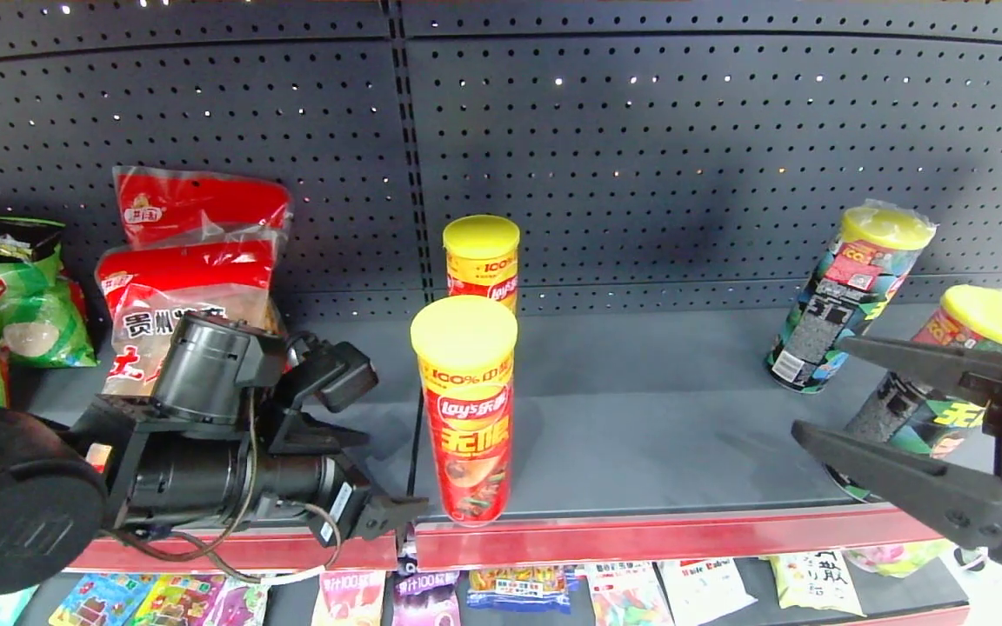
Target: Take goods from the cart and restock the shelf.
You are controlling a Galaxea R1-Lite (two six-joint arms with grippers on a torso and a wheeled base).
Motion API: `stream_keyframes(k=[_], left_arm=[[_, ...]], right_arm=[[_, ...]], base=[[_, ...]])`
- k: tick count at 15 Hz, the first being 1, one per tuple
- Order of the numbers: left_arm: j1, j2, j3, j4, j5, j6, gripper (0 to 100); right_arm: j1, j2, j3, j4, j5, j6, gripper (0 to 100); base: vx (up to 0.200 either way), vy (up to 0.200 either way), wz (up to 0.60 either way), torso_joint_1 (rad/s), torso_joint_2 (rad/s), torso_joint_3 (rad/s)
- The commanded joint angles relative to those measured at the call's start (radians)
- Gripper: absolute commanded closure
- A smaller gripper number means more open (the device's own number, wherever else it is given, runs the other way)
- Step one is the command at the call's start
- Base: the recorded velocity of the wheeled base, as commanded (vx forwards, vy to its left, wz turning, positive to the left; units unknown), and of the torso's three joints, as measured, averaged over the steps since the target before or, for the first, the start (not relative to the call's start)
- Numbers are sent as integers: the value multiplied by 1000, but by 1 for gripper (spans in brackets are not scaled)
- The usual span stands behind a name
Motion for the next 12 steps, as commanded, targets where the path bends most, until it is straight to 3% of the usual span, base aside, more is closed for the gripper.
stream_keyframes(k=[1,12], left_arm=[[0,34,-33,0,-1,0,0],[11,74,-82,1,21,0,0]], right_arm=[[0,4,1,0,0,-1,0],[0,10,1,0,0,1,0]], base=[[0,0,0,0,0,0],[0,0,0,0,0,0]])
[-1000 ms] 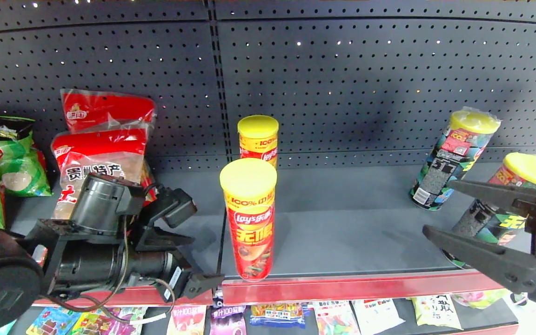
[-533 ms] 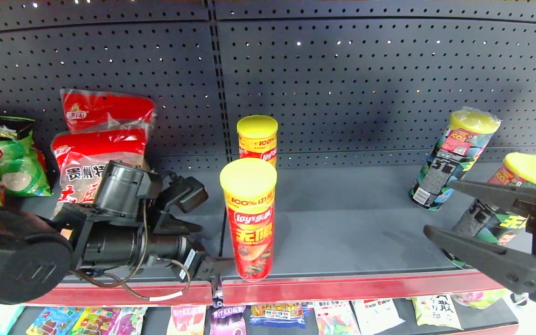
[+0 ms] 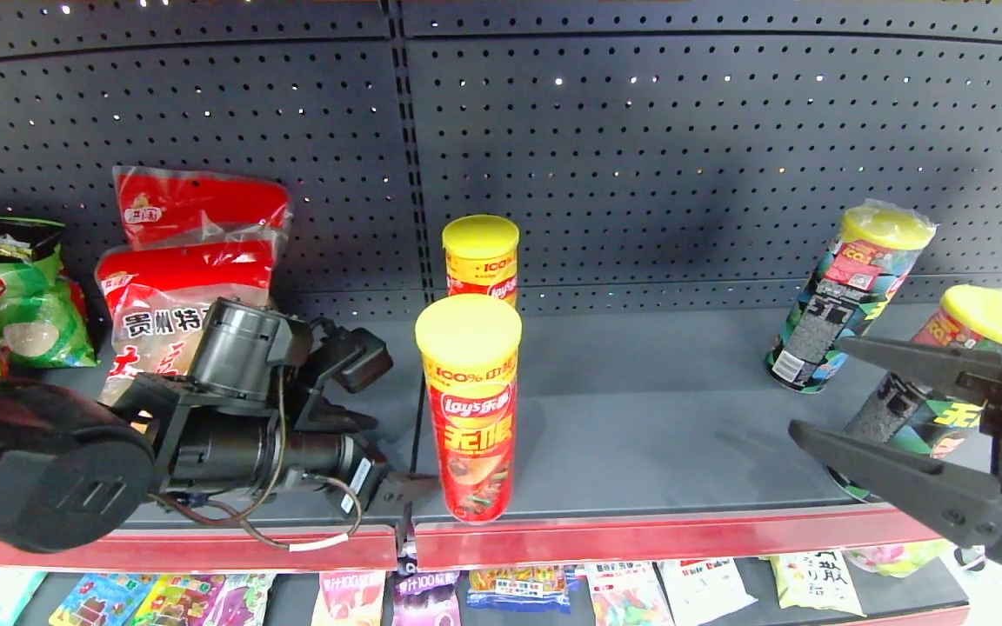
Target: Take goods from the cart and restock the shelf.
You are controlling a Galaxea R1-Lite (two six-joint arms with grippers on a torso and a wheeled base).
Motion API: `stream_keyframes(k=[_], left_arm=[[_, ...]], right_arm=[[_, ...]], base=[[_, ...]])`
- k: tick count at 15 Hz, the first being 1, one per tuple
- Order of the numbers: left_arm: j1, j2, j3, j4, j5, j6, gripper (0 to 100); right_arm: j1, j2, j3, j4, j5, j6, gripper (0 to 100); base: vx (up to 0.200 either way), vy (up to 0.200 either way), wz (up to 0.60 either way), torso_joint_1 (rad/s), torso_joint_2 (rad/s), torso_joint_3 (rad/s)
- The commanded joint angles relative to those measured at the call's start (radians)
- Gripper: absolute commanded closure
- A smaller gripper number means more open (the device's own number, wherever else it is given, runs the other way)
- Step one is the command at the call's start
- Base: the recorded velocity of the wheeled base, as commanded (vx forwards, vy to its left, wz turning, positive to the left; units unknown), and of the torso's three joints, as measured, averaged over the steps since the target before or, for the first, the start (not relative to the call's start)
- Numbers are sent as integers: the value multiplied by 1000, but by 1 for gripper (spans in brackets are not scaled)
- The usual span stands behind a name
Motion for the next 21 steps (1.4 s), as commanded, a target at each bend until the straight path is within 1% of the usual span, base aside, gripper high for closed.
stream_keyframes(k=[1,5,10,11,13,15,16,17,18,19,20,21], left_arm=[[2,8,-14,-1,3,-1,0],[2,30,-60,-1,4,-4,0],[2,33,-57,-1,4,-6,0],[8,27,-43,-1,6,-6,0],[25,-9,3,-1,24,-6,0],[39,-144,146,-1,34,-4,0],[40,-223,199,-1,46,0,0],[42,-300,225,4,73,0,0],[43,-374,241,15,116,-4,0],[43,-447,264,36,178,-7,0],[43,-533,282,79,241,-11,0],[43,-559,287,96,258,-14,0]], right_arm=[[0,5,2,0,1,-1,0],[0,2,-1,0,1,21,0],[2,2,1,0,-1,21,0],[0,4,5,0,1,21,0],[2,8,13,1,1,21,0],[2,34,41,1,1,21,0],[2,50,47,0,2,21,0],[2,66,50,0,1,21,0],[2,77,65,-2,1,21,0],[3,73,85,-2,1,15,0],[8,53,113,-3,-1,12,0],[8,43,122,-3,-3,10,0]], base=[[0,0,0,0,0,0],[0,0,0,0,0,0],[0,0,0,0,0,0],[0,0,0,0,0,0],[0,0,0,0,0,0],[0,0,0,0,0,0],[0,0,0,0,0,0],[0,0,0,0,0,0],[0,0,0,0,0,0],[0,0,0,0,0,0],[0,0,0,0,0,0],[0,0,0,0,0,0]])
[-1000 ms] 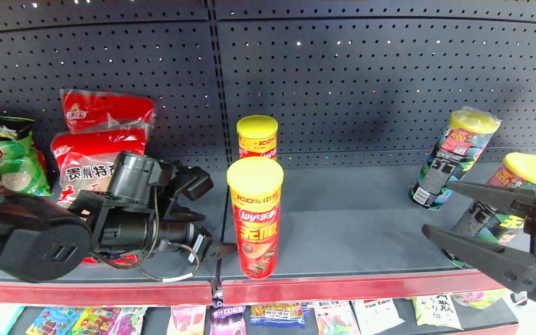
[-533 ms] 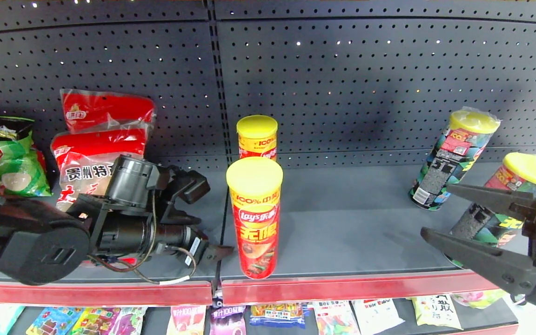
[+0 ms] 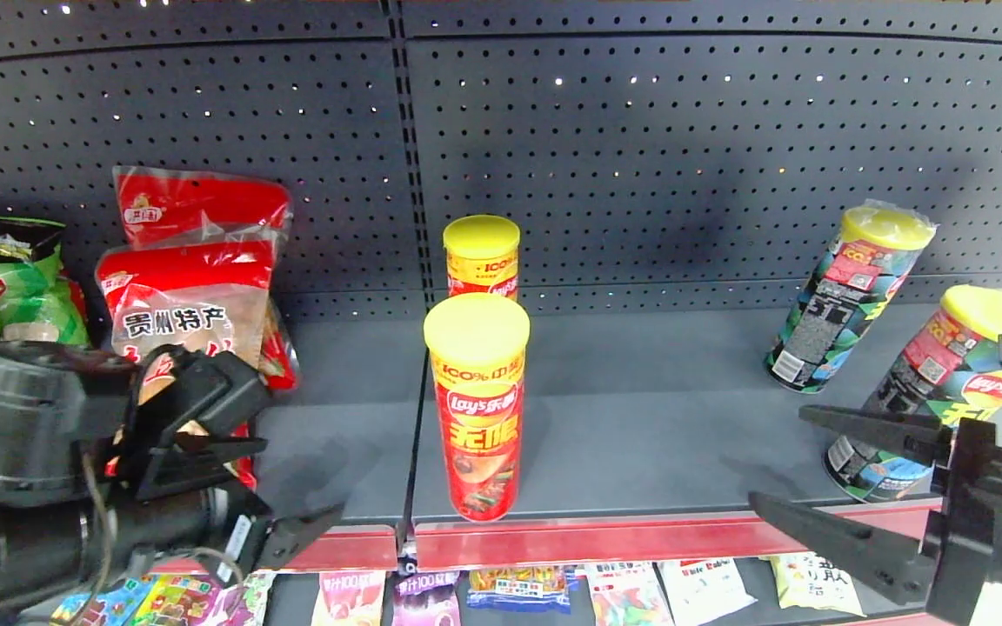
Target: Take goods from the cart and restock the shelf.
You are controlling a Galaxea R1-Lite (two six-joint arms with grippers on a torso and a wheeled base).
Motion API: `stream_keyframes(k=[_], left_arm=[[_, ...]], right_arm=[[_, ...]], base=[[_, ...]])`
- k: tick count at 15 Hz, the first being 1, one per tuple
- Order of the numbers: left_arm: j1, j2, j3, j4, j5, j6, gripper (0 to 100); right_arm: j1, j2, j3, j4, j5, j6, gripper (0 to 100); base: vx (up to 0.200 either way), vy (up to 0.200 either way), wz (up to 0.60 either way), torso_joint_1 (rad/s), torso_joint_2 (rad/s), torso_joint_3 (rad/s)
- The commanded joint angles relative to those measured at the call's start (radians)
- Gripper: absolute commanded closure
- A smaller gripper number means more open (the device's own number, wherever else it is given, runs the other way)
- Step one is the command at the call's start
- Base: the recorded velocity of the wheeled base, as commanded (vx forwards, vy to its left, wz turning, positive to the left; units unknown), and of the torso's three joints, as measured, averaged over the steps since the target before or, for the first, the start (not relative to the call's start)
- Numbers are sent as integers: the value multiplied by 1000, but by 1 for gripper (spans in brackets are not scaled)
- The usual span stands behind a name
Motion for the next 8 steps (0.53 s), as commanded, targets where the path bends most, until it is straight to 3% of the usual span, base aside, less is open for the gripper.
stream_keyframes(k=[1,4,5,6,7,8], left_arm=[[2,-317,51,160,146,-18,0],[18,-551,28,376,276,-29,0],[67,-637,-1,457,297,-29,0],[193,-788,-30,631,296,-30,0],[262,-910,-23,761,291,-52,0],[272,-1032,-12,875,280,-87,0]], right_arm=[[2,-90,77,0,-5,-40,0],[-4,-282,209,2,-133,-91,0],[-6,-357,239,3,-191,-91,0],[-37,-463,266,34,-303,-89,0],[-95,-536,256,121,-383,-88,0],[-153,-607,235,218,-409,-88,0]], base=[[0,0,0,0,0,0],[0,0,0,0,0,0],[0,0,0,0,0,0],[0,0,0,0,0,0],[0,0,0,0,0,0],[0,0,0,0,0,0]])
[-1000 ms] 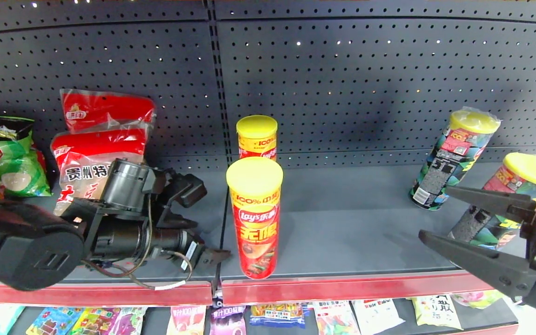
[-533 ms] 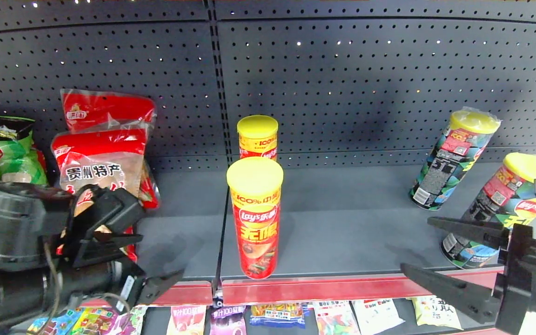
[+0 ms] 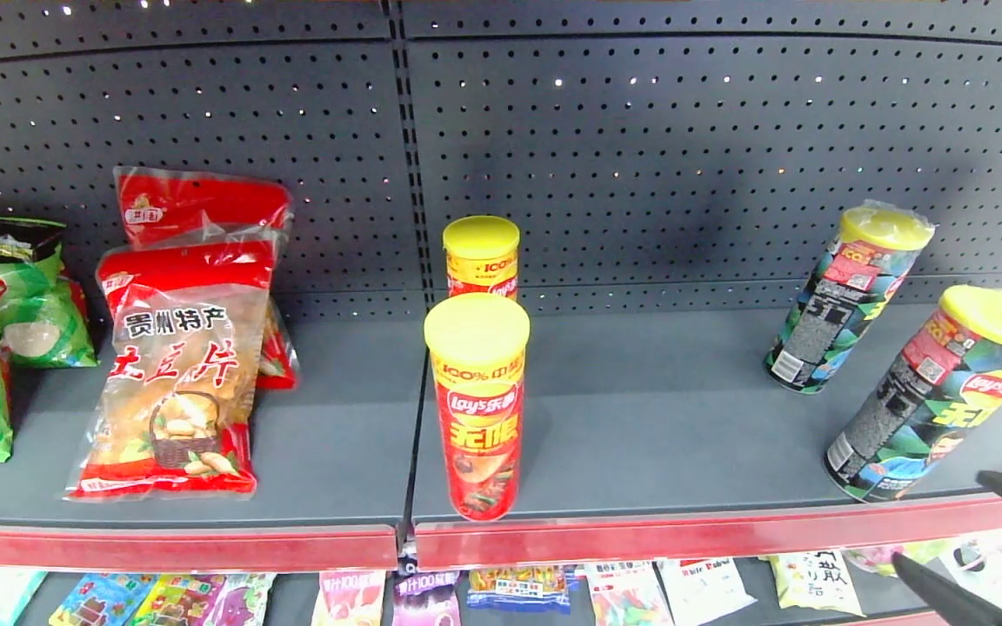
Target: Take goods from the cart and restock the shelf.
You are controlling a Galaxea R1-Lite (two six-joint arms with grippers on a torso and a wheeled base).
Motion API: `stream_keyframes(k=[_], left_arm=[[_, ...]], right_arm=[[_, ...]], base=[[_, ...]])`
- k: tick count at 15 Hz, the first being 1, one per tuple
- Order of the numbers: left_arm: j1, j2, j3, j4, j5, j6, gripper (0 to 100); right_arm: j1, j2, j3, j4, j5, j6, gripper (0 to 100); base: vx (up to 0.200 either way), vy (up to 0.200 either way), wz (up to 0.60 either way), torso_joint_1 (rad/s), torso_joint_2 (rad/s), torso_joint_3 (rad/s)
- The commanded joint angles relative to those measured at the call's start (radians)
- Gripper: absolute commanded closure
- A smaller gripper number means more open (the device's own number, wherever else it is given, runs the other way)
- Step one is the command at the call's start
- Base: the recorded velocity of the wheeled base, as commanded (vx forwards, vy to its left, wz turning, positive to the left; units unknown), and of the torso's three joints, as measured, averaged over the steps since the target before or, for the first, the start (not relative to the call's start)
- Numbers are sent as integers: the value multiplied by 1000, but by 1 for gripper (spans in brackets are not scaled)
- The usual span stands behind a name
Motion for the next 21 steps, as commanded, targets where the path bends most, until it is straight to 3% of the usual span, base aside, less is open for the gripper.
stream_keyframes(k=[1,2,3,4,5,8,9,10,11,12,13,15,16,18,21], left_arm=[[137,-470,-1,333,-4,-58,0],[138,-536,19,352,-11,-61,0],[142,-563,37,350,-11,-103,0],[154,-563,43,356,-8,-187,0],[183,-559,60,367,-8,-248,0],[223,-597,118,363,-14,-245,0],[224,-599,138,327,-28,-287,0],[224,-599,145,295,-51,-308,0],[224,-599,177,183,-85,-311,0],[224,-599,312,-95,-122,-303,0],[224,-599,382,-223,-129,-285,0],[224,-599,504,-475,-248,-149,0],[224,-599,511,-498,-251,-115,0],[224,-599,514,-493,-175,-138,0],[224,-599,514,-486,-182,-145,0]], right_arm=[[-157,-287,-8,214,-94,-4,0],[-211,-341,-37,317,-94,-4,0],[-263,-388,-52,414,-94,-4,0],[-311,-419,-57,471,-94,-2,0],[-377,-454,-57,517,-94,-1,0],[-489,-479,-48,552,-94,-1,0],[-539,-502,-29,576,-93,2,0],[-553,-536,-9,587,-88,2,0],[-549,-606,27,587,-59,1,0],[-536,-704,46,580,87,1,0],[-539,-709,47,580,142,6,0],[-541,-710,90,501,183,41,0],[-541,-710,139,389,187,44,0],[-541,-710,205,241,180,41,0],[-541,-710,215,241,174,58,0]], base=[[0,0,0,0,0,0],[0,0,0,0,0,0],[0,0,0,0,0,0],[0,0,0,0,0,0],[0,0,0,0,0,0],[0,0,0,0,0,0],[0,0,0,0,0,0],[0,0,0,0,0,0],[0,0,0,0,0,0],[0,0,0,0,0,0],[0,0,0,0,0,0],[0,0,0,0,0,0],[0,0,0,0,0,0],[0,0,0,0,0,0],[0,0,0,0,0,0]])
